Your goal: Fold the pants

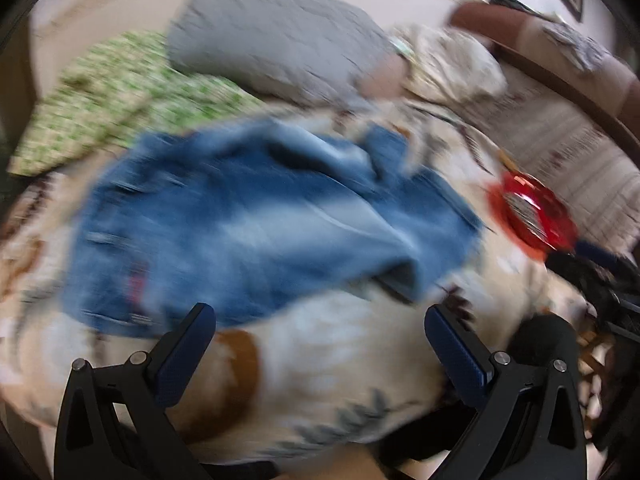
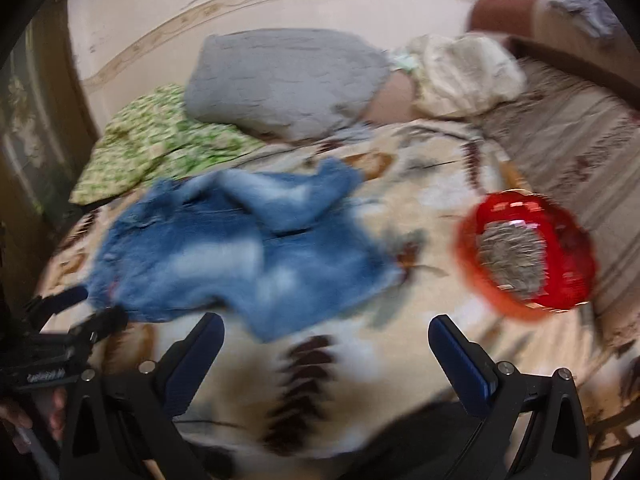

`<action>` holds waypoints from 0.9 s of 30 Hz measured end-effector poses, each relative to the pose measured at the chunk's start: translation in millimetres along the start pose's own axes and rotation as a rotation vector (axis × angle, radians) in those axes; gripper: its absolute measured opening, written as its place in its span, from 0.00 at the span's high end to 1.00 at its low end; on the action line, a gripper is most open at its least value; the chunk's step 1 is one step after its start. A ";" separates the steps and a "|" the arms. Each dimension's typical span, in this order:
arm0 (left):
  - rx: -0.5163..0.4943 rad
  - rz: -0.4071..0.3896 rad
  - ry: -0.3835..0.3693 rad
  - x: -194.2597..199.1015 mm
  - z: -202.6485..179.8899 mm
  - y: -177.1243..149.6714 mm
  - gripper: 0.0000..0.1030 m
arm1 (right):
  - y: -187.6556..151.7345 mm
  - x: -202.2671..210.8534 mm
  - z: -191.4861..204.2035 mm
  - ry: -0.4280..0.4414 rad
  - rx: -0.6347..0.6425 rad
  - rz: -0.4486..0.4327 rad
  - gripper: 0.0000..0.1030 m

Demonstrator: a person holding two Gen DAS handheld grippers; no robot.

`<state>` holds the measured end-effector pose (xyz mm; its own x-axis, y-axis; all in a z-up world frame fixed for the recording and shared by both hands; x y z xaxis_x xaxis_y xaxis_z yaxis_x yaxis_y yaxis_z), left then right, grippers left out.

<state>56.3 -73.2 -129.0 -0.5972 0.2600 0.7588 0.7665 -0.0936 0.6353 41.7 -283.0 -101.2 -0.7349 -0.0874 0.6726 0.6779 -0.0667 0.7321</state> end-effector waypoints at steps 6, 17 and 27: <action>-0.085 0.038 0.028 -34.0 -40.3 -6.4 0.00 | 1.7 -27.2 -37.8 0.015 0.051 0.101 0.00; 0.122 0.125 0.081 -101.9 -52.5 -3.2 0.00 | 11.9 -116.0 -40.0 0.101 0.144 0.222 0.25; 0.173 0.159 0.041 -109.1 -37.8 2.4 0.93 | 2.1 -152.6 -25.4 0.254 0.185 0.299 0.82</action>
<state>114.4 -138.2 -204.9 -0.4725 0.2155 0.8546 0.8785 0.0366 0.4764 155.7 -295.0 -205.1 -0.4631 -0.3191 0.8269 0.8283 0.1763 0.5319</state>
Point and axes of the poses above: each gripper's, at about its wrist camera, not at the fingertips, and x roughly against the way its jaws point, z to its left, y to its top, the point moved 8 cm from there along -x, roughly the way its jaws point, and after that the axes turned 2 degrees about -z, right-handed, at the moved point
